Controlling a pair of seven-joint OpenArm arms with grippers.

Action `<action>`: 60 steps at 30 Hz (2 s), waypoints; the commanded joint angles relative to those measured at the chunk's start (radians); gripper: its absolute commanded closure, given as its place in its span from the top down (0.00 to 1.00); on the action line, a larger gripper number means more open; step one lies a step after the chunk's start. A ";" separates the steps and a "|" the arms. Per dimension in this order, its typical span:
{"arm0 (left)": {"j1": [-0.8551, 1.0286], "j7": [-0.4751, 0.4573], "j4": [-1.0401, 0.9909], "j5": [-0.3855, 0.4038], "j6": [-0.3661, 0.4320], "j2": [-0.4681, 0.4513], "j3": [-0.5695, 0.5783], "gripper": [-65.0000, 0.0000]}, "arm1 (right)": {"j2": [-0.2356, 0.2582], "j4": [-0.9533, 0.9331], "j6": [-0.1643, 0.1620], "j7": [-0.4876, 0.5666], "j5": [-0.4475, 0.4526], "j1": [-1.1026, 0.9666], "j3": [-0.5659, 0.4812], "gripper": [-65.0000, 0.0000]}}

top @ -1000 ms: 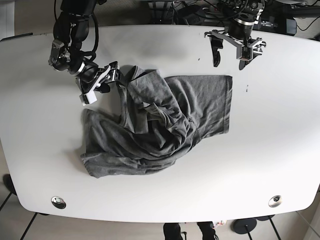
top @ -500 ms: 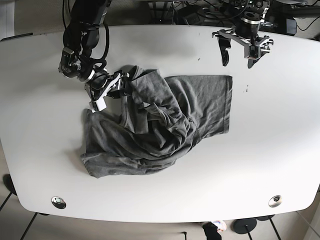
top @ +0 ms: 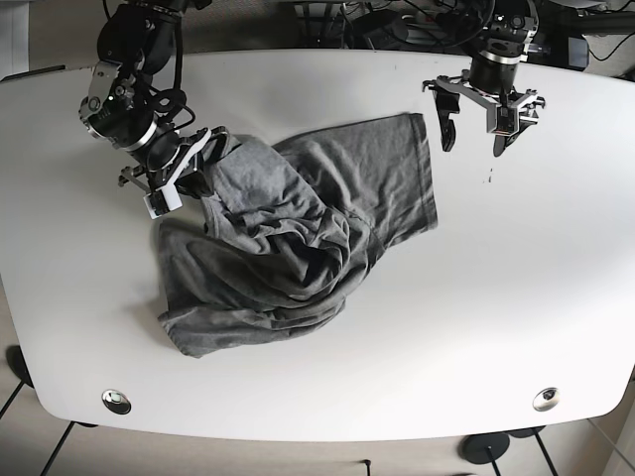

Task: Fold the T-shirt properly
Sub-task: 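Lift the grey shirt high with the right gripper, shaking it loose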

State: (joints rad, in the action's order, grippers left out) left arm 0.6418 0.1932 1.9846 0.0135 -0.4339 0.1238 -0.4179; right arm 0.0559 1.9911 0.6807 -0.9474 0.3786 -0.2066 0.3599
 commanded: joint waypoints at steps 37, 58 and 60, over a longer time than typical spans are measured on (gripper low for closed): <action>-0.586 0.084 0.020 0.003 0.002 -0.075 0.176 0.71 | 0.167 -0.481 0.009 -0.051 0.020 1.512 -0.342 0.03; -0.446 0.045 -0.103 0.010 -0.003 -0.192 0.185 0.71 | -0.084 -0.474 0.007 -0.051 0.026 1.512 -0.388 0.03; -0.449 -0.022 -0.160 0.010 -0.003 -0.192 0.201 0.71 | -0.109 -0.474 0.007 -0.051 0.026 1.512 -0.385 0.03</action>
State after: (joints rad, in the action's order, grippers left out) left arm 0.2043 0.1902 1.8057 0.0093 -0.4427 -0.0616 -0.2104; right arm -0.0517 1.5036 0.6926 -1.0328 0.3954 1.2606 -0.0299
